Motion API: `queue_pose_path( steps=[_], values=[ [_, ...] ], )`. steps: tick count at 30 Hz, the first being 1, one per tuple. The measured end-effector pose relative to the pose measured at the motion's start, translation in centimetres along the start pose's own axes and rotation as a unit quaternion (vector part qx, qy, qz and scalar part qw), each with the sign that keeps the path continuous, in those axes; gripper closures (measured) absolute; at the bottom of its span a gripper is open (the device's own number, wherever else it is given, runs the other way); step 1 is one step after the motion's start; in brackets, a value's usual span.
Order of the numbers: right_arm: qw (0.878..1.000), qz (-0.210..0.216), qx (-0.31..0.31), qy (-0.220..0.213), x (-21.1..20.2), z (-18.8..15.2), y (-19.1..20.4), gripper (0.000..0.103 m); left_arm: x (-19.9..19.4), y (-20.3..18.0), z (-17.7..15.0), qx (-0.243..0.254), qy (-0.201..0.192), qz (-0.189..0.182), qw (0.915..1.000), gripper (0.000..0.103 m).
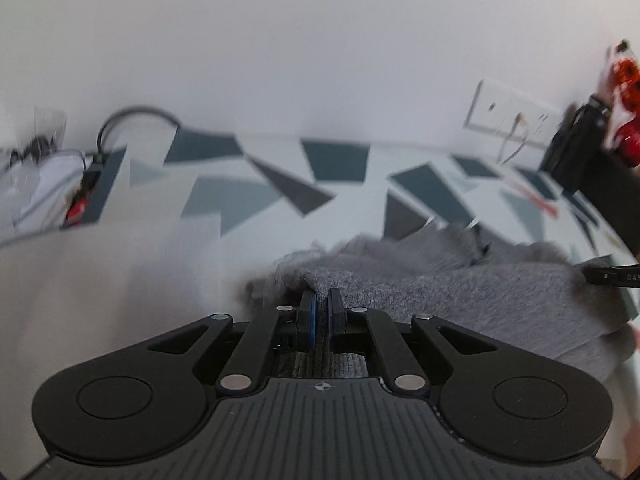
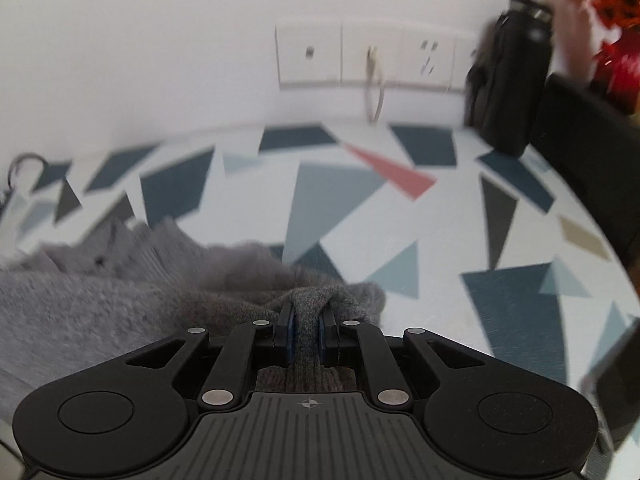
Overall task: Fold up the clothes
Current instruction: 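Lift the hem with both grippers and fold it over the sweater body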
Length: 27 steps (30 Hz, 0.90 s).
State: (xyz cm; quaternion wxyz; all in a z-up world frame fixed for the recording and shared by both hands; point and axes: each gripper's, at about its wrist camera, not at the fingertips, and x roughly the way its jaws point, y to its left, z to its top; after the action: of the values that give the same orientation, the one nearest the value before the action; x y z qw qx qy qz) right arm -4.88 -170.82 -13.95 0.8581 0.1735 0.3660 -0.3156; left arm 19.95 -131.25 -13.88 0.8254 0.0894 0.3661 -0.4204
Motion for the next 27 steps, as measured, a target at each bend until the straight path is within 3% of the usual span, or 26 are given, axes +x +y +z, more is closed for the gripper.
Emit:
queue_pose_path(
  steps=[5,8,10,11,18,24,25,27],
  values=[
    [1.0,0.004,0.004,0.009,1.2,0.0,-0.1,0.085,1.0,-0.1,0.0,0.0,0.022,0.005,0.9997,0.089],
    [1.0,0.006,0.006,0.015,1.9,0.0,-0.2,0.072,0.1,0.1,0.6,0.003,0.019,0.006,0.9998,0.062],
    [1.0,0.001,0.013,0.005,0.9,0.1,-0.5,0.042,-1.5,0.6,0.7,0.001,0.002,-0.002,1.0,0.059],
    [1.0,-0.002,0.015,-0.003,0.0,0.0,-0.6,0.038,-2.3,0.8,0.6,0.004,-0.003,-0.006,1.0,0.059],
    [1.0,0.013,-0.008,-0.008,-4.5,-2.5,-0.1,0.038,-6.0,0.3,-1.4,0.035,0.012,-0.042,0.9984,0.059],
    [0.998,0.008,-0.055,0.023,-4.1,-5.6,1.8,0.042,-4.7,-1.8,-3.3,0.09,0.033,-0.031,0.9949,0.059],
    [0.998,0.003,-0.061,0.023,-3.9,-5.8,1.9,0.042,-4.5,-2.2,-3.5,0.099,0.035,-0.03,0.994,0.057],
    [0.997,-0.008,-0.074,0.025,-3.3,-6.2,2.3,0.042,-4.0,-2.9,-3.8,0.123,0.035,-0.019,0.9916,0.045]
  ],
)
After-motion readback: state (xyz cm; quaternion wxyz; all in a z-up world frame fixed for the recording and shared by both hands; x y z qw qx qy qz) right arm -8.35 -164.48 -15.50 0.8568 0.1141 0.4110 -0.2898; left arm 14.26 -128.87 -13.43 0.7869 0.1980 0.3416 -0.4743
